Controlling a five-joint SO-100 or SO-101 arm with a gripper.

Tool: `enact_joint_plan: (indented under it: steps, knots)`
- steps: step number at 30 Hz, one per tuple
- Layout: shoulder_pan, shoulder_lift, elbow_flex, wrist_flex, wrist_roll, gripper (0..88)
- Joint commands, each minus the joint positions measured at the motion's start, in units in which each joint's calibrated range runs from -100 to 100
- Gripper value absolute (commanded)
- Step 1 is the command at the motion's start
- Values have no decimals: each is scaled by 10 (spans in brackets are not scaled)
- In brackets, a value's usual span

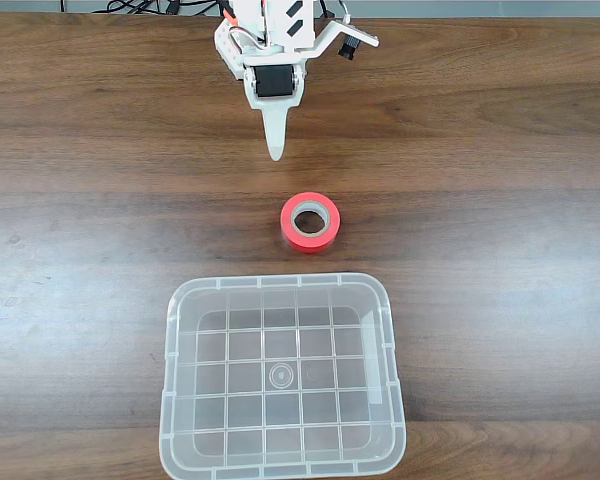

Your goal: Grab the tape and place it in the box.

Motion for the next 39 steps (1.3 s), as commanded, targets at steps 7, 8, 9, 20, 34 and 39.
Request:
enact_joint_plan:
  steps: [7,8,9,20,34,39]
  knots:
    - [-68,2,-89,2,-3,12]
    - [-68,2,-102,4,-3,12]
    - [-70,3,-119,8,-3,12]
    - [-66,217,-366,12,-8,11]
    - [-57,639,-732,112,19,13]
    - [-55,732,-719,81,10,13]
